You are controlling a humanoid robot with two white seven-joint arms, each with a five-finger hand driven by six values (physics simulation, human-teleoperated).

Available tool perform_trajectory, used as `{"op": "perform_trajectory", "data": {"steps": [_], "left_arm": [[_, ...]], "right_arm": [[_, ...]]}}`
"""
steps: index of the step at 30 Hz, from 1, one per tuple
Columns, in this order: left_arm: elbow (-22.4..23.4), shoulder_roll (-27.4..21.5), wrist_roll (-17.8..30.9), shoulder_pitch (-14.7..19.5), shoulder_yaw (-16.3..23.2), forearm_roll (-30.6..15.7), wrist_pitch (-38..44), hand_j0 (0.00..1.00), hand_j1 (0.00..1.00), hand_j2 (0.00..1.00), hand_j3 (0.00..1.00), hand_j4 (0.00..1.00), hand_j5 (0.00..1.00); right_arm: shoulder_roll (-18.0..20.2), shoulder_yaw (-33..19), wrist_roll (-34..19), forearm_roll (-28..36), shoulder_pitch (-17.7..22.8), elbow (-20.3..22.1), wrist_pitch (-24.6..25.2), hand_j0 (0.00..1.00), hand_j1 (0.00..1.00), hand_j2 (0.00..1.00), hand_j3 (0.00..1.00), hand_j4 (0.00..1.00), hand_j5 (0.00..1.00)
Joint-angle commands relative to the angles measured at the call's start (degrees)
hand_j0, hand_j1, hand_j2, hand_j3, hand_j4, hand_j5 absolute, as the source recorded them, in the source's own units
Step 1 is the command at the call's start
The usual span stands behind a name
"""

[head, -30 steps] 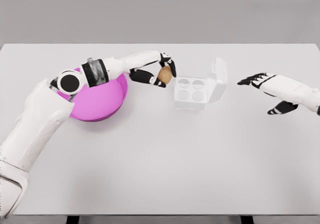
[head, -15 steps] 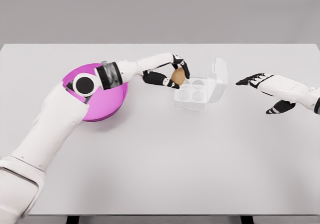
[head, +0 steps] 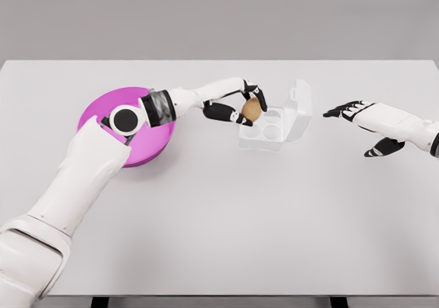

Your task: Pack egg into the box and close the box lid

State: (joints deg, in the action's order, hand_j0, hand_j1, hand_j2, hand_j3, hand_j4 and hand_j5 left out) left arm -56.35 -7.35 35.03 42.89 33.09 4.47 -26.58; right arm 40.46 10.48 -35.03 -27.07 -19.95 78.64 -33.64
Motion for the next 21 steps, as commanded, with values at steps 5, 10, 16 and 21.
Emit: {"op": "perform_trajectory", "data": {"steps": [5,10,16,21], "left_arm": [[2.8,0.9,0.0,0.1,-0.1,0.3,-0.1,0.46,0.46,0.46,0.46,0.46,0.46],[4.2,1.8,0.0,0.1,-0.1,1.6,-0.1,0.46,0.46,0.46,0.46,0.46,0.46],[4.6,2.2,0.0,0.2,-0.1,2.3,-0.2,0.46,0.46,0.46,0.46,0.46,0.46],[6.4,2.7,0.0,1.0,-0.2,2.4,-0.5,0.47,0.47,0.47,0.47,0.47,0.47]], "right_arm": [[0.1,0.0,0.0,0.3,0.0,0.0,0.2,1.0,1.0,1.0,1.0,1.0,1.0],[0.1,0.0,0.0,0.3,0.0,0.0,0.2,1.0,1.0,1.0,1.0,1.0,1.0],[0.1,0.0,0.0,0.3,0.0,0.1,0.2,1.0,1.0,1.0,1.0,1.0,1.0],[0.1,0.0,0.0,0.3,0.0,0.0,0.2,1.0,1.0,1.0,1.0,1.0,1.0]]}}
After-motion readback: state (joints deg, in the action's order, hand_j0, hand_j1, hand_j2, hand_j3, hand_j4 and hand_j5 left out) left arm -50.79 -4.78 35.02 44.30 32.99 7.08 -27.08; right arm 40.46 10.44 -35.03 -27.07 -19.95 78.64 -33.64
